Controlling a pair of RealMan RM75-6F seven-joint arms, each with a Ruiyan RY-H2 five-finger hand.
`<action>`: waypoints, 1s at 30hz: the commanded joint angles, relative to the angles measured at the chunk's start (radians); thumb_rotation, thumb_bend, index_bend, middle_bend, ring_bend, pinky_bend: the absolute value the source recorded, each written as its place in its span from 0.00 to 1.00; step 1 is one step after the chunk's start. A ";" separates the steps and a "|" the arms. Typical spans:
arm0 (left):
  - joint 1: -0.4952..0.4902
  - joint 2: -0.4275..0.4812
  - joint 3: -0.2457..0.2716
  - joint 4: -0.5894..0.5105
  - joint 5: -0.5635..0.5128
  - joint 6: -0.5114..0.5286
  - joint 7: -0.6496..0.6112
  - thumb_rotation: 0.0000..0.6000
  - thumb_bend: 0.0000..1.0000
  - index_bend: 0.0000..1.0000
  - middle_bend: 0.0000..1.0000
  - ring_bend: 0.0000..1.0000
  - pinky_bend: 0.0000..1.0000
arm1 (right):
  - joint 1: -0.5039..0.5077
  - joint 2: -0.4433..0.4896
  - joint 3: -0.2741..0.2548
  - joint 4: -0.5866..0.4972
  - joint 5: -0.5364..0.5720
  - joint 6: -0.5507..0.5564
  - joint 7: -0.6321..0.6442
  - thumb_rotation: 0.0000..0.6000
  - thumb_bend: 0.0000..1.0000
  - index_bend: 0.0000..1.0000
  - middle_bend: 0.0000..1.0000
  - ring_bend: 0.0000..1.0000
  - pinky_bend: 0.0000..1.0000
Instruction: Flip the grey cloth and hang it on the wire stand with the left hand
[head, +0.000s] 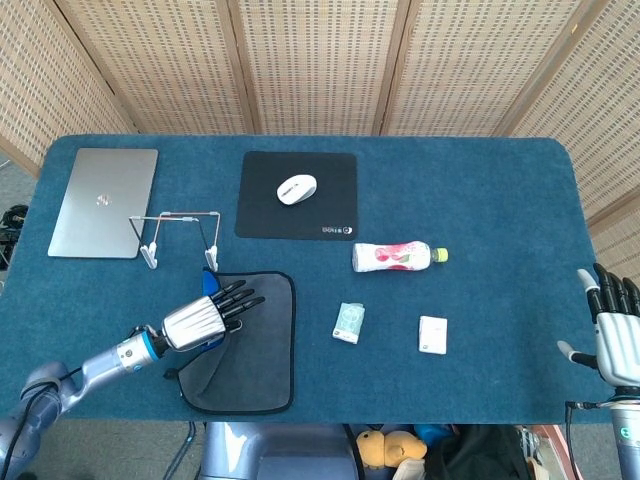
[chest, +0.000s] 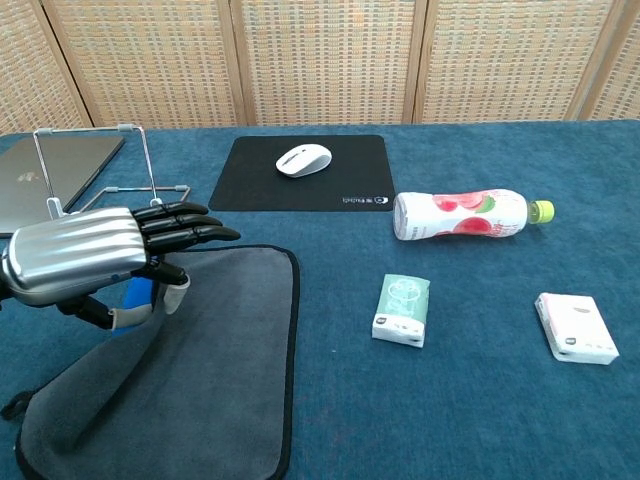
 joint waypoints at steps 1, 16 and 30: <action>-0.020 -0.017 -0.012 -0.013 -0.005 -0.018 0.003 1.00 0.46 0.67 0.00 0.00 0.00 | 0.000 0.000 -0.001 0.000 0.000 -0.002 0.000 1.00 0.00 0.00 0.00 0.00 0.00; -0.075 -0.103 -0.039 -0.014 -0.023 -0.085 -0.004 1.00 0.46 0.67 0.00 0.00 0.00 | 0.002 -0.001 -0.001 0.003 0.007 -0.009 -0.001 1.00 0.00 0.00 0.00 0.00 0.00; -0.094 -0.155 -0.055 0.006 -0.046 -0.117 -0.022 1.00 0.45 0.66 0.00 0.00 0.00 | 0.001 0.002 0.001 0.006 0.013 -0.011 0.006 1.00 0.00 0.00 0.00 0.00 0.00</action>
